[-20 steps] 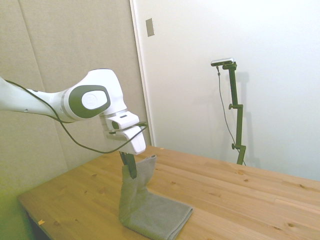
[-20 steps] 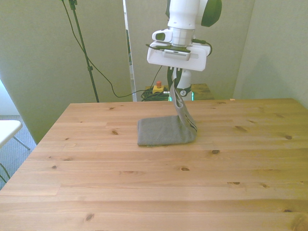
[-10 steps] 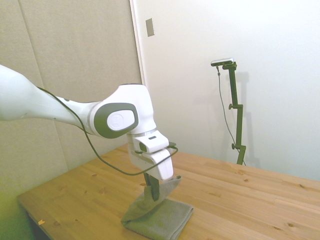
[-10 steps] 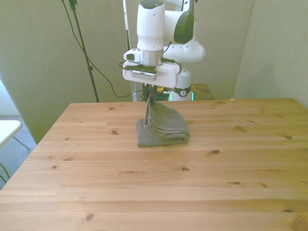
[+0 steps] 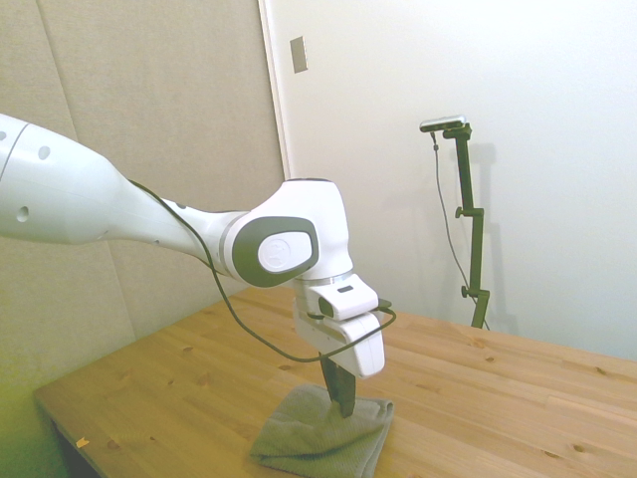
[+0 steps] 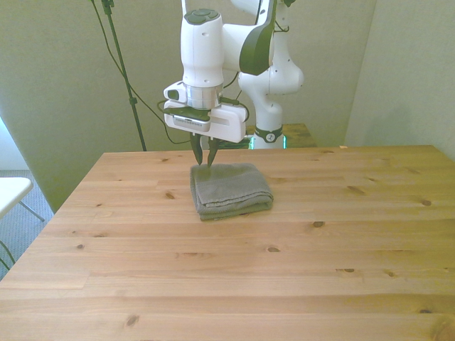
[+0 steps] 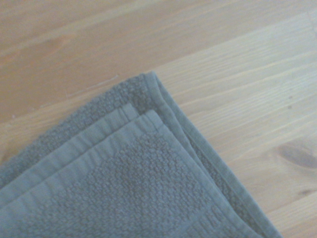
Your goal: Fold the towel
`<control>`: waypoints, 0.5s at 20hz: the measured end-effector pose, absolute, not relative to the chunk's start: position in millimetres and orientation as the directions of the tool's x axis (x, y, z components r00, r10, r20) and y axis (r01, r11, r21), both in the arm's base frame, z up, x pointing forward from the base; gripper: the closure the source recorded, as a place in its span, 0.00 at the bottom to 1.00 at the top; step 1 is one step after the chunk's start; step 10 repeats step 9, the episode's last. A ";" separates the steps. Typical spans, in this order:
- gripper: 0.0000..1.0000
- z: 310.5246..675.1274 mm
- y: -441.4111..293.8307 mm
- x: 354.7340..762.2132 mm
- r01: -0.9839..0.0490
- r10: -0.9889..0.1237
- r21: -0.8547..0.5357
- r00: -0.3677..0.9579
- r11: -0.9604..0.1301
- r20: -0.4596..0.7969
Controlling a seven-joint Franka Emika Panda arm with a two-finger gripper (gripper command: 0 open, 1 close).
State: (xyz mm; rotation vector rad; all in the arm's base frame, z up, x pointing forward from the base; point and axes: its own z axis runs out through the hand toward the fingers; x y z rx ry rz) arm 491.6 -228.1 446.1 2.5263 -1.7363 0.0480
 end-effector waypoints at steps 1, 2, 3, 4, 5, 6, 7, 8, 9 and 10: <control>0.00 451.3 -224.6 492.2 -0.926 -0.924 0.022 0.378 -0.378 0.053; 0.00 458.7 -218.7 490.9 -0.912 -0.912 -0.002 0.409 -0.410 0.035; 0.00 467.7 -209.8 485.2 -0.894 -0.895 -0.020 0.446 -0.447 0.016; 0.00 475.2 -198.8 475.0 -0.872 -0.873 -0.028 0.488 -0.488 -0.002; 0.00 479.9 -186.6 462.0 -0.853 -0.853 -0.041 0.522 -0.521 -0.015; 0.00 481.2 -174.4 446.9 -0.837 -0.837 -0.052 0.546 -0.544 -0.026; 0.00 480.0 -162.2 431.0 -0.826 -0.826 -0.054 0.562 -0.560 -0.034; 0.00 477.2 -150.3 415.4 -0.818 -0.818 -0.056 0.574 -0.572 -0.038; 0.00 473.4 -137.7 399.9 -0.809 -0.808 -0.057 0.588 -0.585 -0.040; 0.00 473.4 -137.7 399.9 -0.809 -0.808 -0.057 0.588 -0.585 -0.040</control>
